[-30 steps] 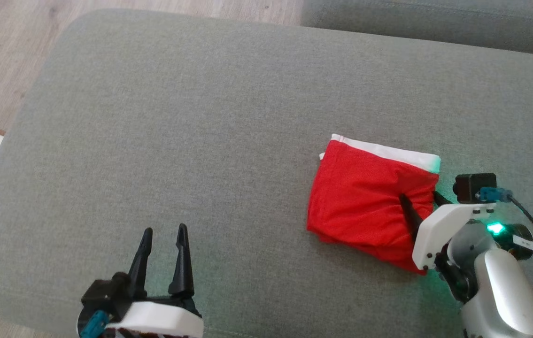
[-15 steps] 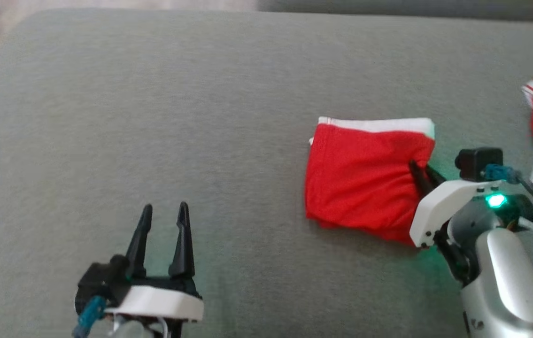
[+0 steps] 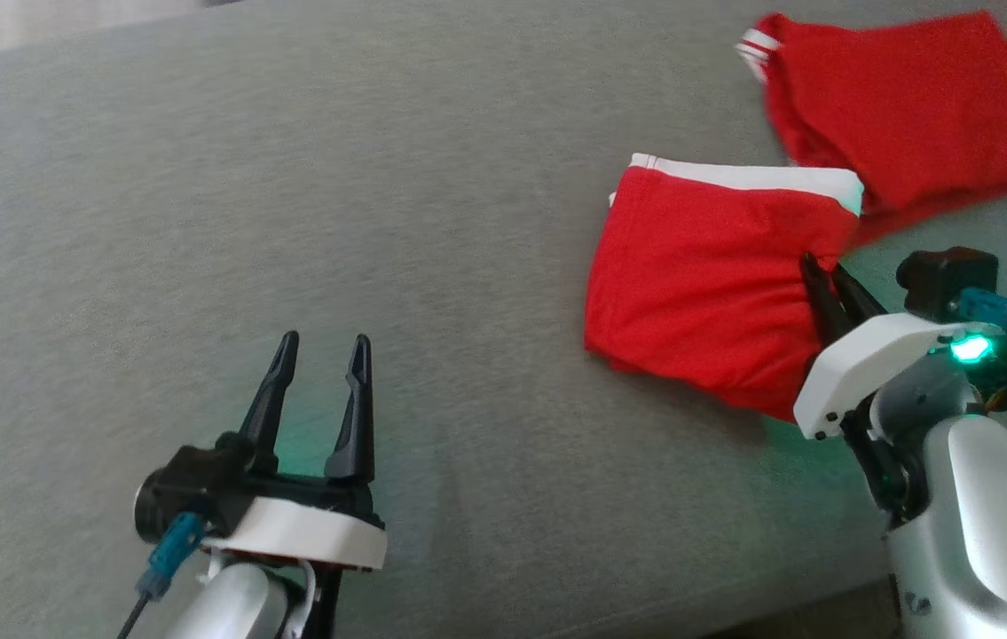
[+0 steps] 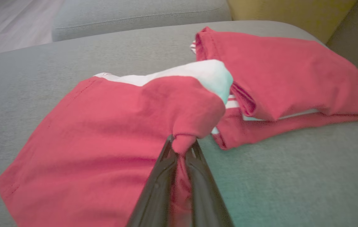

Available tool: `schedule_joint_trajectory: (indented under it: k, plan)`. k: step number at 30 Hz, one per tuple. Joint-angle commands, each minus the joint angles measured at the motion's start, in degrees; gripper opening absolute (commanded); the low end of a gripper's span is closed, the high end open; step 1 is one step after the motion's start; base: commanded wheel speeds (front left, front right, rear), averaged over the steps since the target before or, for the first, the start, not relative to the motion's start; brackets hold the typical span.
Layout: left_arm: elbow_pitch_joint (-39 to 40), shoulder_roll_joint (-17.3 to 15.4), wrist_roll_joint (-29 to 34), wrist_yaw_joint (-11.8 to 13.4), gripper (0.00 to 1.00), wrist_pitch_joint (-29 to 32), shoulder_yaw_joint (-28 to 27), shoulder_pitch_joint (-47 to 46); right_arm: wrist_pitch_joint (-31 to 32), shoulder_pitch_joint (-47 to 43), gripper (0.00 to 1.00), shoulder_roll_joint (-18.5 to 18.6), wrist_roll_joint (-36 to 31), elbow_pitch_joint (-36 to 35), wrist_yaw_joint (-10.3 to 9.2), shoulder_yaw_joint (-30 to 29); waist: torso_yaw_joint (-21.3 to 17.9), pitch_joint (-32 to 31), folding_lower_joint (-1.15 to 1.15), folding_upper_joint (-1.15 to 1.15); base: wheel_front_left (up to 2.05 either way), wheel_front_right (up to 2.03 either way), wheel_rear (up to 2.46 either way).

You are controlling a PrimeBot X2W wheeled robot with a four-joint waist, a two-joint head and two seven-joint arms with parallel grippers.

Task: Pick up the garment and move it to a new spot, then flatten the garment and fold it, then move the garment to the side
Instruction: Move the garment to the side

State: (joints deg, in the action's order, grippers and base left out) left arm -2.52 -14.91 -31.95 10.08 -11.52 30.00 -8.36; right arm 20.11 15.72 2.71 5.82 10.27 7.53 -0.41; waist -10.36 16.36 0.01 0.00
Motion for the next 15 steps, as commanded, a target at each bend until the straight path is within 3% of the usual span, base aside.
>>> schedule_joint_trajectory:
  k: [1,8,15]
  plan:
    - [2.2,-1.24,0.69,0.21,1.0,0.28,-1.32,-2.09,-0.82,1.55,0.0,0.17,0.69,-2.28,-0.04,1.41,-4.76,2.35,-0.01,0.0,0.0,0.0,0.0]
    - [3.87,-2.2,1.68,0.57,1.0,2.25,-0.44,-3.25,-2.5,2.96,0.0,0.17,1.1,-1.5,-0.04,2.8,-7.39,3.41,-0.01,0.0,0.0,0.0,0.0]
    - [4.7,-2.25,1.97,0.67,1.0,2.91,0.19,-4.03,-2.54,8.97,0.0,0.37,-1.59,0.0,-0.04,1.81,-5.63,3.92,-0.01,0.0,0.0,0.0,0.0]
